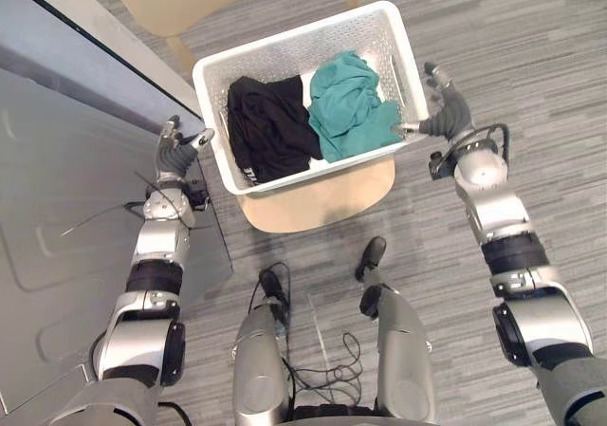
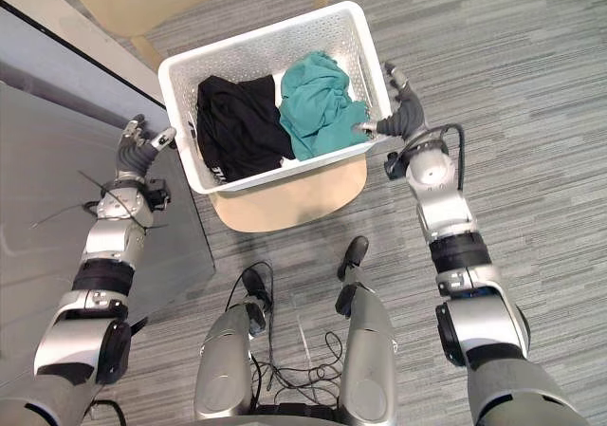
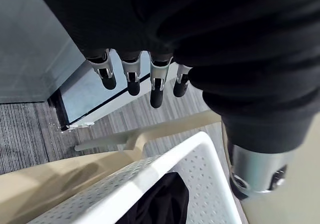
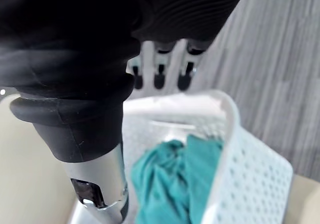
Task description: Pick up the laundry basket with both hands and put the clothes into the washing machine.
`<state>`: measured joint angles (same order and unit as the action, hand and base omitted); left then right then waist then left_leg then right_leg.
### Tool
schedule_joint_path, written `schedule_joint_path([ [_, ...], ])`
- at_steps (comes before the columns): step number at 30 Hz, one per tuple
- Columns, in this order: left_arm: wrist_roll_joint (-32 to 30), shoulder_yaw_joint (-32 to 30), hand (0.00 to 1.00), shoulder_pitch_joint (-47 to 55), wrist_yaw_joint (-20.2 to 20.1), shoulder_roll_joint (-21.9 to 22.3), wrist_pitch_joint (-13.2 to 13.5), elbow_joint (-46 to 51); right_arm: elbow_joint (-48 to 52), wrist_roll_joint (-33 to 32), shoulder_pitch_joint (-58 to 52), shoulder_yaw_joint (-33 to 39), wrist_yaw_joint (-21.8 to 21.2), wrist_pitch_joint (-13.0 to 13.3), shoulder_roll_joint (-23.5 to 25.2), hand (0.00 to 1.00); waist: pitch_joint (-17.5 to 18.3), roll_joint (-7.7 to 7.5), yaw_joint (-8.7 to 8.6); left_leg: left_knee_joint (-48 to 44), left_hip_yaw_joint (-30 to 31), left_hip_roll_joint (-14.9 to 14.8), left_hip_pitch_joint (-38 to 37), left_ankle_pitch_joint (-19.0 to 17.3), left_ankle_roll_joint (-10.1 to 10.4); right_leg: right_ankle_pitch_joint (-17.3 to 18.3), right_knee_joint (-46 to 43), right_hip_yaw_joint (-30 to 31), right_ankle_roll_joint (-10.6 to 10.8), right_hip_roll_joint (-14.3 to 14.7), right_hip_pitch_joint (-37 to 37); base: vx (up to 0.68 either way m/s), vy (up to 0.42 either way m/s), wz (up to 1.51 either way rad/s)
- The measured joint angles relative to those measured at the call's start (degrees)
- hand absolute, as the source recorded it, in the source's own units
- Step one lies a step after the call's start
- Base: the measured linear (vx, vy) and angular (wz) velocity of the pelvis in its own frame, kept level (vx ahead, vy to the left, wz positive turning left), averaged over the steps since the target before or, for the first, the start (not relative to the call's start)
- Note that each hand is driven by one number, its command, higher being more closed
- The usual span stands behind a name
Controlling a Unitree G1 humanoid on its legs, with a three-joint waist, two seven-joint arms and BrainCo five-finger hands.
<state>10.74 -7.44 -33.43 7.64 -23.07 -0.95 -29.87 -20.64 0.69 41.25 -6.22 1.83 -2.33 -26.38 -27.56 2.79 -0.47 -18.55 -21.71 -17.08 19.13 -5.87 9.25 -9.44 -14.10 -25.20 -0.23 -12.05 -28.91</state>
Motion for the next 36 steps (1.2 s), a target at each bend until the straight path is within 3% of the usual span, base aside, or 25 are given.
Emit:
schedule_joint_path([
  [5, -0.2, -1.9, 0.0, 8.8, -2.0, -0.3, 0.3, 9.4, 1.9, 2.4, -11.2, 3.0, -3.1, 1.8, -0.5, 0.0, 1.2, -1.56, 0.33, 1.0, 1.2, 1.5, -2.0, 0.6, -0.1, 3.5, -1.1, -0.2, -0.2, -1.1, 1.9, 0.01, 0.0, 0.11],
  [8, -0.2, -4.3, 0.0, 14.7, -3.1, -0.3, 0.6, 12.0, 0.8, 4.9, -17.7, 6.8, -4.5, 1.8, -1.7, 0.0, 1.8, -1.68, 0.13, 2.1, 2.2, 2.5, -3.3, 1.1, -0.3, 3.6, -0.4, -0.7, -0.1, -1.0, 3.6, -0.02, -0.001, 0.15],
  [12, -0.2, -5.0, 0.0, 22.0, -4.1, 0.0, 0.9, 14.5, 0.5, 7.2, -26.9, 11.2, -6.6, 1.8, -2.1, 0.0, 5.9, -1.66, -0.26, 2.7, 3.3, 3.3, -5.2, 0.8, -0.7, 3.6, 1.6, -1.3, 0.6, -0.9, 6.7, -0.01, 0.037, 0.08],
  [17, 0.2, -9.1, 0.0, 30.2, -5.1, 4.7, 2.6, 21.0, 4.7, 9.0, -35.1, 18.0, -7.2, 2.2, -1.6, 0.0, 10.8, -1.36, -0.33, 4.5, 2.8, 4.4, -8.6, 0.4, -1.4, 1.5, 6.0, -1.2, 1.4, -0.5, 10.8, 0.01, 0.072, -0.03],
  [20, 3.2, -8.9, 0.0, 36.0, -5.1, 10.3, 4.1, 21.1, 6.0, 9.0, -40.7, 21.8, -6.9, 3.4, 2.9, 0.0, 13.6, -1.15, -0.57, 5.7, 2.6, 5.1, -10.8, 0.1, -1.8, 0.1, 9.0, -1.0, 1.8, -0.2, 13.6, 0.05, 0.091, -0.02],
  [24, 4.9, -8.2, 0.0, 41.5, -6.3, 18.4, 3.9, 12.8, 5.0, 8.9, -48.4, 24.1, -6.9, 3.6, 13.1, 0.0, 16.0, -0.62, -1.34, 7.6, 2.4, 6.2, -14.0, -0.1, -2.1, -1.3, 13.0, -1.1, 3.0, -0.2, 17.7, 0.05, 0.07, 0.01],
  [26, 4.4, -7.5, 0.0, 43.7, -6.4, 20.3, 3.5, 7.9, 1.3, 8.6, -50.3, 24.5, -6.5, 3.6, 16.6, 0.0, 16.8, -0.48, -1.73, 7.9, 2.2, 6.6, -15.3, -0.3, -2.2, -2.2, 15.4, -1.2, 3.3, 0.1, 19.7, 0.05, 0.052, -0.02],
  [32, 4.3, -6.4, 0.0, 44.2, -6.4, 23.0, 2.3, -16.8, -13.4, 7.7, -52.2, 24.5, -3.1, 3.0, 21.1, 0.0, 20.3, 0.32, -1.74, 9.1, -0.1, 7.2, -20.3, -2.0, -2.2, -3.7, 19.7, 0.4, 4.4, 0.6, 25.1, 0.03, 0.057, -0.18],
  [36, 4.2, -12.0, 0.0, 43.1, -6.1, 22.5, 1.3, -29.0, -29.4, 5.2, -50.0, 28.3, -0.8, 3.0, 21.7, 0.0, 22.1, -0.08, -1.47, 10.6, -1.1, 7.2, -24.1, -2.5, -1.6, -3.3, 20.0, 1.4, 4.8, 1.0, 27.5, 0.01, 0.027, -0.13],
])
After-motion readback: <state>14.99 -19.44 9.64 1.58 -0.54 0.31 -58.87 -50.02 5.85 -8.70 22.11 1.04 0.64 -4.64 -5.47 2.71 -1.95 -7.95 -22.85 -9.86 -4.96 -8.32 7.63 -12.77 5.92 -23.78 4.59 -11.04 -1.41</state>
